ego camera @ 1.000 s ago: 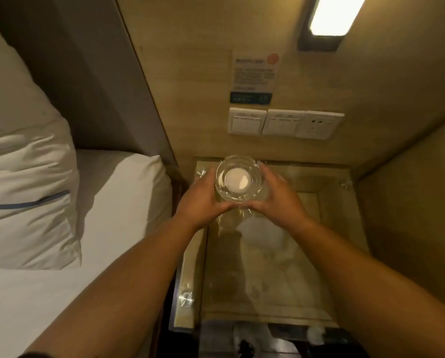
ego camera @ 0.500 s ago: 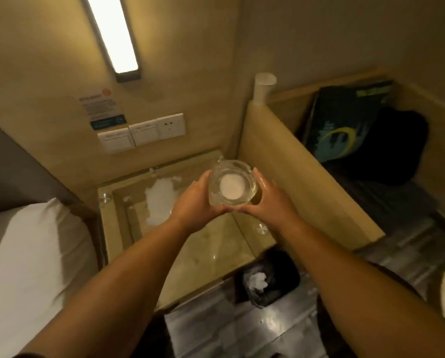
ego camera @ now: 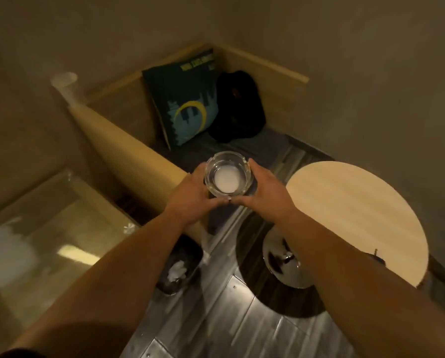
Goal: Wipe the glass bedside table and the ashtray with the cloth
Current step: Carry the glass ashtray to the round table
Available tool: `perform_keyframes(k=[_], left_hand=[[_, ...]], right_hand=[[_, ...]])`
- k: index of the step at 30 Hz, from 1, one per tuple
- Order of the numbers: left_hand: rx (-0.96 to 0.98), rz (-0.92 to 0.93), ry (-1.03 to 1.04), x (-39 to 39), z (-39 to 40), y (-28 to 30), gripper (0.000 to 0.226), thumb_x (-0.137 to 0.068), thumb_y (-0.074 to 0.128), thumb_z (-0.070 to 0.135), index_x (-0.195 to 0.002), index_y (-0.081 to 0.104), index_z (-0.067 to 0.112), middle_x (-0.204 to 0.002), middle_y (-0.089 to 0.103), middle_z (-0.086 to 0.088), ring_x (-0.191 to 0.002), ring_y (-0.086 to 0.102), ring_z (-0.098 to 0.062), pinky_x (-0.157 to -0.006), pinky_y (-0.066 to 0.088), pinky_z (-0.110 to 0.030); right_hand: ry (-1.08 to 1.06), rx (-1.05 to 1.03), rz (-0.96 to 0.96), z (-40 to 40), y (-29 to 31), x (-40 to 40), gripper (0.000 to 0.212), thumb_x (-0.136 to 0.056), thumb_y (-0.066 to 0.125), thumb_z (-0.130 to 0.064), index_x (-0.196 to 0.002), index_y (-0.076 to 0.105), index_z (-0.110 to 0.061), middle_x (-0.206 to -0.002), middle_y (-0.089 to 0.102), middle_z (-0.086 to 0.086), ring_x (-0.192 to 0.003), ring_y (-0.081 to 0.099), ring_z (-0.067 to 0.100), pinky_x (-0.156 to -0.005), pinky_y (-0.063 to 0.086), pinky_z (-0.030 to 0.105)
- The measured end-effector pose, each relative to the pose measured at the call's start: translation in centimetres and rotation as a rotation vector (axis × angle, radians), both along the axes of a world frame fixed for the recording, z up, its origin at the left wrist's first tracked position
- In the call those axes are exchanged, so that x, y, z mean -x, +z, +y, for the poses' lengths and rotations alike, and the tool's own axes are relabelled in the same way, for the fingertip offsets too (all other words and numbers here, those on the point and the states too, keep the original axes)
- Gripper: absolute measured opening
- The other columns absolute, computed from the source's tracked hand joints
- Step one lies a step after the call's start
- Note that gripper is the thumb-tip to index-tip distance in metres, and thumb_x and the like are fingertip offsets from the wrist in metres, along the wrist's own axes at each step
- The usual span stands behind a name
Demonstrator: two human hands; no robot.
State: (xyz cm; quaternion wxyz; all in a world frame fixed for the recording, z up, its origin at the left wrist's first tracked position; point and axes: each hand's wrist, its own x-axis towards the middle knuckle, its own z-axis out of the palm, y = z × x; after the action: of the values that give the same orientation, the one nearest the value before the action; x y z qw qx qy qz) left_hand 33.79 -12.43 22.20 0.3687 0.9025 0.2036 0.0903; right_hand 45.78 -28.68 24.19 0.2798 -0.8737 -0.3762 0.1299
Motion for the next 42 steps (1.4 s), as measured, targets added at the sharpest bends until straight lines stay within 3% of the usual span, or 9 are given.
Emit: perform_keyframes(k=[4,10,15,20,27,31,37,39,42], left_hand=[[-0.018,0.021,-0.097,-7.1,-6.6,-0.5,0.094,-0.063,0.077,0.062,-0.140,0.029,0.038,-0.135,0.051,0.013,-0.126,0.047,-0.018,-0.098,0.046,-0.045],[-0.003,0.045,-0.215,-16.8,-16.3,-1.3,0.090,-0.065,0.078,0.058,-0.139,0.032,0.039,-0.133,0.052,0.015,-0.126,0.046,-0.016,-0.100,0.046,-0.046],[-0.004,0.066,-0.287,-22.9,-22.0,-3.3,0.092,-0.065,0.077,0.057,-0.141,0.030,0.036,-0.133,0.053,0.009,-0.123,0.048,-0.017,-0.094,0.048,-0.043],[-0.004,0.145,-0.334,-26.3,-26.2,-7.9,0.096,-0.062,0.070,0.068,-0.141,0.028,0.036,-0.134,0.052,0.005,-0.120,0.051,-0.019,-0.093,0.050,-0.045],[-0.009,0.144,-0.484,-29.5,-30.9,-14.7,0.091,-0.069,0.075,0.060,-0.143,0.030,0.033,-0.140,0.049,0.008,-0.126,0.048,-0.019,-0.106,0.040,-0.046],[0.002,0.145,-0.501,-30.4,-32.4,-18.4,0.089,-0.064,0.067,0.069,-0.140,0.033,0.035,-0.132,0.054,0.013,-0.119,0.051,-0.016,-0.099,0.045,-0.043],[-0.030,0.112,-0.505,-31.1,-33.4,-20.5,0.089,-0.068,0.071,0.065,-0.142,0.032,0.033,-0.137,0.051,0.014,-0.123,0.046,-0.014,-0.111,0.033,-0.046],[-0.053,0.110,-0.515,-31.2,-33.4,-21.0,0.091,-0.069,0.069,0.067,-0.143,0.031,0.031,-0.140,0.048,0.013,-0.128,0.045,-0.015,-0.118,0.022,-0.041],[-0.075,0.098,-0.528,-31.3,-33.4,-21.7,0.091,-0.070,0.068,0.067,-0.143,0.031,0.028,-0.138,0.048,0.014,-0.127,0.046,-0.013,-0.118,0.011,-0.033]], right_hand=[[-0.113,-0.008,-0.004,-7.9,-0.5,-5.3,0.108,-0.064,0.081,-0.057,-0.150,0.027,-0.021,-0.150,0.040,0.000,-0.136,0.037,0.019,-0.108,0.031,0.032],[-0.248,-0.019,0.000,-18.5,-1.9,-12.8,0.096,-0.066,0.081,-0.054,-0.144,0.032,-0.029,-0.144,0.047,-0.006,-0.129,0.043,0.018,-0.096,0.035,0.025],[-0.295,-0.004,0.026,-25.1,-4.0,-17.8,0.103,-0.069,0.081,-0.050,-0.150,0.023,-0.023,-0.152,0.037,-0.002,-0.137,0.035,0.020,-0.106,0.032,0.032],[-0.351,0.006,0.092,-29.6,-8.5,-20.2,0.105,-0.069,0.081,-0.048,-0.151,0.022,-0.020,-0.154,0.033,-0.001,-0.139,0.030,0.019,-0.106,0.028,0.028],[-0.458,0.025,0.158,-34.5,-15.6,-21.2,0.104,-0.068,0.081,-0.050,-0.150,0.024,-0.019,-0.153,0.036,0.000,-0.138,0.034,0.020,-0.106,0.031,0.031],[-0.478,0.033,0.147,-36.1,-18.5,-21.7,0.102,-0.068,0.081,-0.050,-0.149,0.026,-0.020,-0.149,0.041,0.000,-0.135,0.036,0.020,-0.101,0.031,0.027],[-0.503,0.063,0.180,-36.9,-21.1,-22.2,0.108,-0.065,0.077,-0.060,-0.151,0.023,-0.021,-0.151,0.038,0.000,-0.138,0.034,0.020,-0.109,0.032,0.036],[-0.501,0.069,0.172,-37.0,-21.6,-22.4,0.109,-0.064,0.076,-0.064,-0.150,0.024,-0.022,-0.151,0.038,-0.001,-0.138,0.034,0.020,-0.110,0.033,0.038],[-0.484,0.079,0.151,-37.2,-22.1,-22.4,0.108,-0.067,0.077,-0.057,-0.151,0.021,-0.017,-0.155,0.032,0.003,-0.142,0.028,0.022,-0.113,0.025,0.035]])
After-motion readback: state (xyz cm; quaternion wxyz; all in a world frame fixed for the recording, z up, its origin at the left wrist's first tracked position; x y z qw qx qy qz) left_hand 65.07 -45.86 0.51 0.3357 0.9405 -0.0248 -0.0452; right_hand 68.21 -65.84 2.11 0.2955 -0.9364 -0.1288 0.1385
